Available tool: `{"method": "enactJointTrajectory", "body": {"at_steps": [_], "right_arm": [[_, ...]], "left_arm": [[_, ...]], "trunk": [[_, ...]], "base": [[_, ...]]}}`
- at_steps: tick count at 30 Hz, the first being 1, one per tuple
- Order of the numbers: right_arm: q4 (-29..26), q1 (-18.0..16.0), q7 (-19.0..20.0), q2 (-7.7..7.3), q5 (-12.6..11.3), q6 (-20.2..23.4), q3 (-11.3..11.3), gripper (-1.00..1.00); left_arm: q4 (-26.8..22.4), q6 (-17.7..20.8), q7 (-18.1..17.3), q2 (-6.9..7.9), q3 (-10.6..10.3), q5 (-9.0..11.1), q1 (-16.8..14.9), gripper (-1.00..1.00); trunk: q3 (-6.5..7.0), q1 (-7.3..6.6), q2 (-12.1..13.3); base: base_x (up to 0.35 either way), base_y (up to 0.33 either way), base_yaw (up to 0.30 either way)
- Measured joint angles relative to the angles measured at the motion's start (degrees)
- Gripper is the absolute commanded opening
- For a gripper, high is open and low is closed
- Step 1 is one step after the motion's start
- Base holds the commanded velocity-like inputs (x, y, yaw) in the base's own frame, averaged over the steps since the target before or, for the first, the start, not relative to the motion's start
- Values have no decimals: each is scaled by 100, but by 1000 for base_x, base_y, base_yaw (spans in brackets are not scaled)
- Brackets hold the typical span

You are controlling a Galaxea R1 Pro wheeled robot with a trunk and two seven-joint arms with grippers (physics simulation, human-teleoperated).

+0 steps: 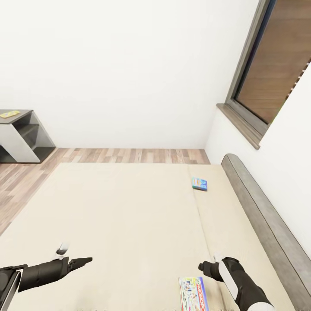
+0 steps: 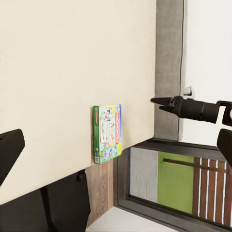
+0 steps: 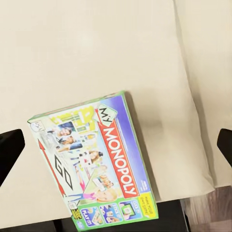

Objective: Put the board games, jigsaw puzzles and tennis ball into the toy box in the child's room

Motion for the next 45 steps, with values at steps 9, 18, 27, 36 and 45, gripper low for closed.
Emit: {"method": "enactJointTrajectory", "body": {"at_steps": [9, 18, 27, 36, 45], "right_arm": [[28, -12, -1, -3, -1, 8, 2, 100], [25, -10, 25, 0, -4, 9, 2, 100], [17, -10, 54, 1, -4, 9, 8, 100], [17, -10, 54, 1, -6, 9, 10, 100], [17, -10, 54, 1, -12, 10, 11, 100]], "left_arm": [[0, -1, 0, 0, 1, 1, 0, 100], [0, -4, 2, 2, 0, -4, 0, 100], [0, -10, -2, 4, 0, -4, 0, 100], [0, -10, -3, 8, 1, -6, 0, 100], [0, -10, -2, 9, 2, -6, 0, 100]], "trunk": [[-85, 0, 0], [-170, 0, 0], [-209, 0, -1], [-231, 0, -1], [-254, 0, -1]], "base": [[0, 0, 0], [0, 0, 0], [0, 0, 0], [0, 0, 0], [0, 0, 0]]}}
